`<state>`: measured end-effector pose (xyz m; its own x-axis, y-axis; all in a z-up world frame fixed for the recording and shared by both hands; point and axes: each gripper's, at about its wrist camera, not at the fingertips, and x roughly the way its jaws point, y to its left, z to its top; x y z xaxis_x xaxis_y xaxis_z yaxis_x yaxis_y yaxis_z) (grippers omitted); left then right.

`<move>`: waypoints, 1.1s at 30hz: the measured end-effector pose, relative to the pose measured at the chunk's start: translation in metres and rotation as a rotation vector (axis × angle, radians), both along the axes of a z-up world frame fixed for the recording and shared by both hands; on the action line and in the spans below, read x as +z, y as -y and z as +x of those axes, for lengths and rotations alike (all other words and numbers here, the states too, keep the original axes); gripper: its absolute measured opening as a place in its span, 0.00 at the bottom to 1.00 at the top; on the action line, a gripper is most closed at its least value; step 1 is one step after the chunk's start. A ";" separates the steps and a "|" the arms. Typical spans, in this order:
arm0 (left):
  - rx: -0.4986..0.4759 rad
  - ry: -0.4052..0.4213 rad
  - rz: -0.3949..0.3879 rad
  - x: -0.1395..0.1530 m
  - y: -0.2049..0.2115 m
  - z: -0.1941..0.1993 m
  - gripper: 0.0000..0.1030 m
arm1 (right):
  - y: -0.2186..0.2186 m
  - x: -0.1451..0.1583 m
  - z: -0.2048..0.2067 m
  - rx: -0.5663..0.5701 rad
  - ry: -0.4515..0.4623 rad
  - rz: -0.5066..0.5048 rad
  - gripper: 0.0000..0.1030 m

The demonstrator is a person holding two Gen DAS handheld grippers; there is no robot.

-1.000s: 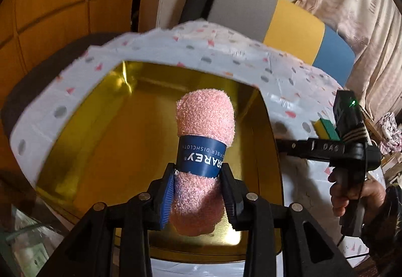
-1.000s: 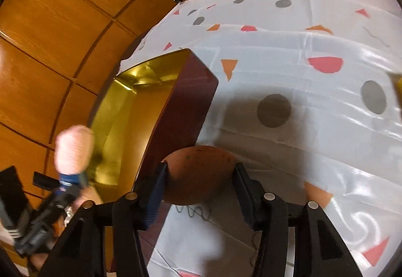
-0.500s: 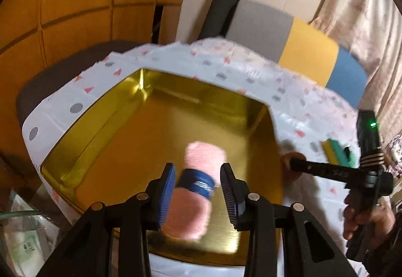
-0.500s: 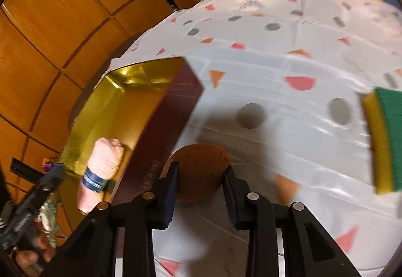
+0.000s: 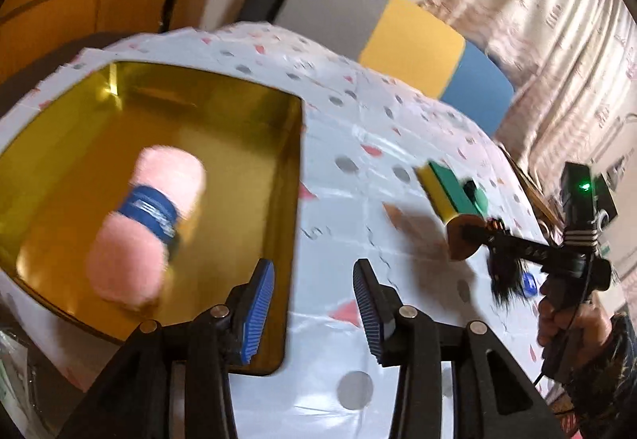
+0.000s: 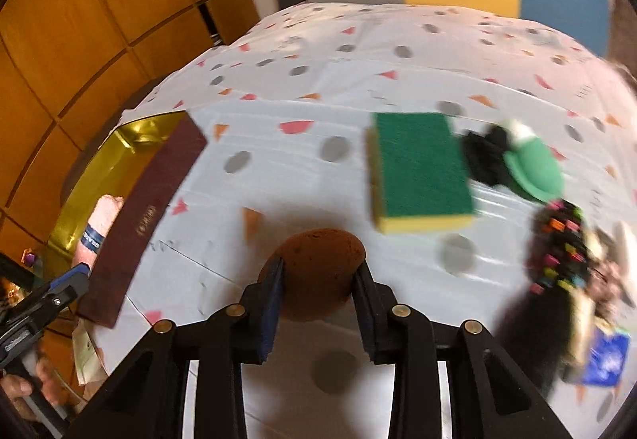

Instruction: Organize soft objects

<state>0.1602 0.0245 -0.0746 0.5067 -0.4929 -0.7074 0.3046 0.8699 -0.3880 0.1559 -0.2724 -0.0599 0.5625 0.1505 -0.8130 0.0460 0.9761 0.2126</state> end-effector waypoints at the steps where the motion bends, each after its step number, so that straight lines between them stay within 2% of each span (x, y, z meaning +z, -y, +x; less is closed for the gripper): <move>1: 0.005 0.003 0.012 -0.001 0.003 -0.001 0.40 | 0.004 0.001 -0.005 -0.008 0.003 0.002 0.33; 3: -0.015 0.009 0.028 0.001 0.011 -0.004 0.44 | 0.014 0.006 -0.017 -0.031 0.016 -0.003 0.33; 11: -0.056 -0.033 -0.019 0.001 0.031 -0.006 0.45 | 0.047 0.032 -0.053 -0.094 0.075 -0.006 0.33; 19: -0.149 -0.037 -0.070 0.000 0.096 -0.013 0.49 | 0.078 0.051 -0.089 -0.161 0.107 -0.044 0.33; 21: -0.176 -0.060 -0.107 -0.001 0.115 -0.015 0.49 | 0.084 0.050 -0.096 -0.169 0.102 -0.048 0.33; 24: -0.211 -0.062 -0.108 0.000 0.139 -0.025 0.49 | 0.090 0.046 -0.106 -0.182 0.094 -0.057 0.33; 27: -0.206 -0.059 -0.129 0.004 0.145 -0.033 0.53 | 0.093 0.040 -0.113 -0.188 0.078 -0.060 0.33; 31: -0.180 -0.015 -0.103 0.023 0.136 -0.045 0.57 | 0.088 0.029 -0.118 -0.177 0.061 -0.055 0.33; 33: -0.134 0.026 -0.043 0.036 0.124 -0.052 0.58 | 0.082 0.024 -0.119 -0.161 0.057 -0.044 0.33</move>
